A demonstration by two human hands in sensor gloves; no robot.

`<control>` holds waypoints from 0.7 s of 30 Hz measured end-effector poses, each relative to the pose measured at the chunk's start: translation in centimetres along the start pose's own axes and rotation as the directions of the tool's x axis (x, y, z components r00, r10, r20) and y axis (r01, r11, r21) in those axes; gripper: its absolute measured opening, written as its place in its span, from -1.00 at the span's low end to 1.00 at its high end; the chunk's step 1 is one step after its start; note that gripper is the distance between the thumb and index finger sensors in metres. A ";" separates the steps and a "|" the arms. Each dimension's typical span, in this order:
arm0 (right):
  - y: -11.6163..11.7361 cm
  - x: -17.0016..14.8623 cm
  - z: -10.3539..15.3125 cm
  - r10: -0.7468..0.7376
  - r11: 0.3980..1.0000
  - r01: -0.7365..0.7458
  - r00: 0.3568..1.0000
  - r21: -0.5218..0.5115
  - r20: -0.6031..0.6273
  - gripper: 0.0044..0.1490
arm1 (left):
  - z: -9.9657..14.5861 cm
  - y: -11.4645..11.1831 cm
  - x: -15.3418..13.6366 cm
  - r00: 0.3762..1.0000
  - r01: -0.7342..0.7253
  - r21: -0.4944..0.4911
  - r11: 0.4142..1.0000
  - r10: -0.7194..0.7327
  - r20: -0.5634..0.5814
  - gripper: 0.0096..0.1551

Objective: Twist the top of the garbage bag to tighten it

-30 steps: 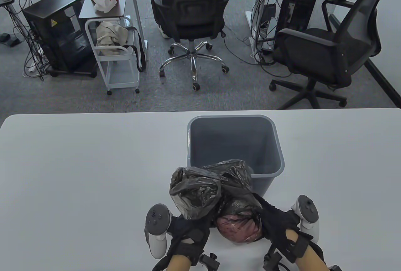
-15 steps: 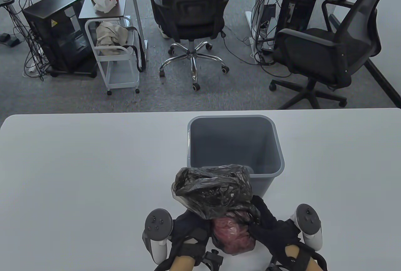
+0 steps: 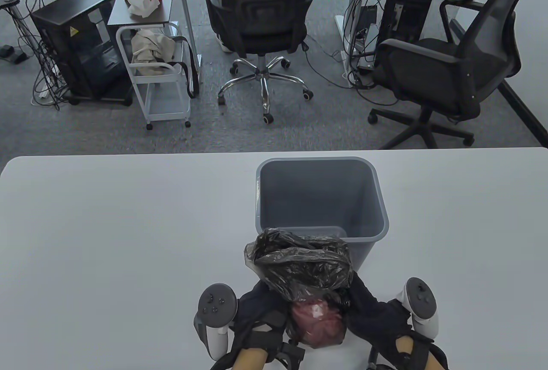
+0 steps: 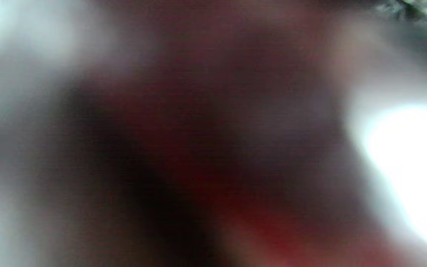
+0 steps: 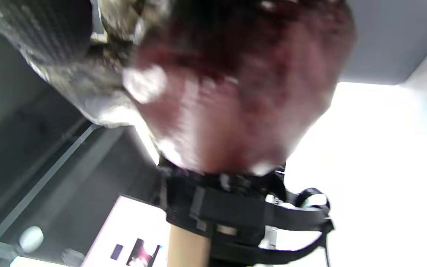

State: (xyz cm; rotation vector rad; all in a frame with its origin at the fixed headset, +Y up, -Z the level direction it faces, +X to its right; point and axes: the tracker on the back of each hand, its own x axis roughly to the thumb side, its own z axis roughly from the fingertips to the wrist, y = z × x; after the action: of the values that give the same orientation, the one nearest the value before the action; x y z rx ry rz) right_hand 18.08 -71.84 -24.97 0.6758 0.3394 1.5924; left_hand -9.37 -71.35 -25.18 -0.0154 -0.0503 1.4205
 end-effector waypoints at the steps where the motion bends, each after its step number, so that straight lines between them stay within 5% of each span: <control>1: -0.1 -0.1 0.0 0.041 0.999 -0.041 0.999 -0.018 -0.010 0.42 | 0.1 -0.2 0.0 1.000 -0.024 -0.003 1.000 0.024 0.003 -0.38; 3: -0.4 -0.8 0.1 0.028 0.994 -0.033 0.999 -0.105 -0.044 0.29 | 0.0 -0.5 0.2 0.997 -0.060 -0.045 0.997 0.062 0.035 -0.35; 6: -1.4 -1.7 0.6 -0.154 0.953 0.129 0.986 -0.273 -0.071 0.11 | -0.4 -0.9 0.9 0.993 -0.021 -0.276 0.961 0.052 0.108 -0.33; 7: -1.7 -1.8 0.7 -0.173 0.947 0.146 0.982 -0.286 -0.070 0.05 | -0.4 -0.9 1.0 0.993 -0.011 -0.261 0.965 0.042 0.113 -0.34; 12: -1.3 -1.8 0.9 -0.146 0.963 0.114 0.983 -0.246 -0.114 0.09 | -0.3 -1.0 0.9 0.995 0.048 -0.166 0.985 -0.034 0.089 -0.37; 18: 0.3 -0.6 0.2 -0.041 0.994 0.047 0.997 0.100 -0.063 0.45 | -0.2 -0.1 0.7 0.995 0.073 -0.067 0.995 -0.068 0.074 -0.38; 21: -0.2 -0.8 0.1 -0.017 0.998 0.013 0.998 -0.065 -0.066 0.32 | -0.2 -0.3 0.7 0.994 0.056 -0.132 0.990 -0.042 0.106 -0.35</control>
State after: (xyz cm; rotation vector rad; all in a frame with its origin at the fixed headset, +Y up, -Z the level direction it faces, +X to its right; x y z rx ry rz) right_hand 18.32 -72.56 -25.18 0.5712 0.3399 1.6070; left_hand -8.91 -70.71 -25.38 -0.0523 -0.2305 1.3662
